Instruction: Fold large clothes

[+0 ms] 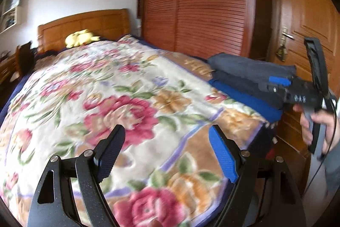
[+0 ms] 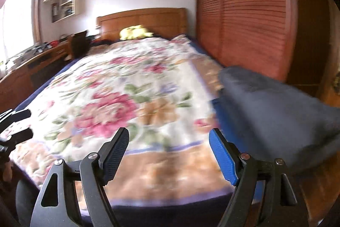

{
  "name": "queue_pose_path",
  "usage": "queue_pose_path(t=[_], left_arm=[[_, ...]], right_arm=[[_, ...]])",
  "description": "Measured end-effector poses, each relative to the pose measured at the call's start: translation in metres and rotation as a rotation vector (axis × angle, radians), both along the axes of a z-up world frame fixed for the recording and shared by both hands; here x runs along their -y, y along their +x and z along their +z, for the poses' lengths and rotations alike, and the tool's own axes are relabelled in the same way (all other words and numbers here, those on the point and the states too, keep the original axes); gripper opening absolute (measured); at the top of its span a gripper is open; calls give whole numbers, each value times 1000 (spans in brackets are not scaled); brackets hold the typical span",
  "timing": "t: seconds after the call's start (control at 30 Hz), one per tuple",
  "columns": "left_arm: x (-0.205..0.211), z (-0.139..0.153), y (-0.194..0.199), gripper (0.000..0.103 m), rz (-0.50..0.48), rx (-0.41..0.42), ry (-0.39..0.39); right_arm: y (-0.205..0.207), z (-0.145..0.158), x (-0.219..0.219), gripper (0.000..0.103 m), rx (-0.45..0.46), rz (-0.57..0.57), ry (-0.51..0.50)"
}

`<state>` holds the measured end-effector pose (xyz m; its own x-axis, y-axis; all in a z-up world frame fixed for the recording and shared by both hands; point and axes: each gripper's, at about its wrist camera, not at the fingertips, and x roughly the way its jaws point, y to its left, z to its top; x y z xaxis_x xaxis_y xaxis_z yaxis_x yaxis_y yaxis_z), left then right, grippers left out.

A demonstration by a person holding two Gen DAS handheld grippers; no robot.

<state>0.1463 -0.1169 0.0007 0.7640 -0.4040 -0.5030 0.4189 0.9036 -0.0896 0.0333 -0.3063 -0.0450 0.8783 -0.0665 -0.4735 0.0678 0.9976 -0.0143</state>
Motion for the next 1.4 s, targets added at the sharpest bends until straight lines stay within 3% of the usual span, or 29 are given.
queue_pose_path(t=[0.37,0.8,1.1,1.4], left_arm=[[-86,-34,2,82,231,-40,16],[-148,-26,-51,82,401,1,24],[-174,-16,-80,82,452,26,-17],[-176,-14,-91,82,460,46,-24]], right_arm=[[35,-42,-100,79,-36,170,18],[39,-50,-139,79,39,254,90],[11,-56,-153,79,108,264,56],[1,-62,-153,79,120,261,33]])
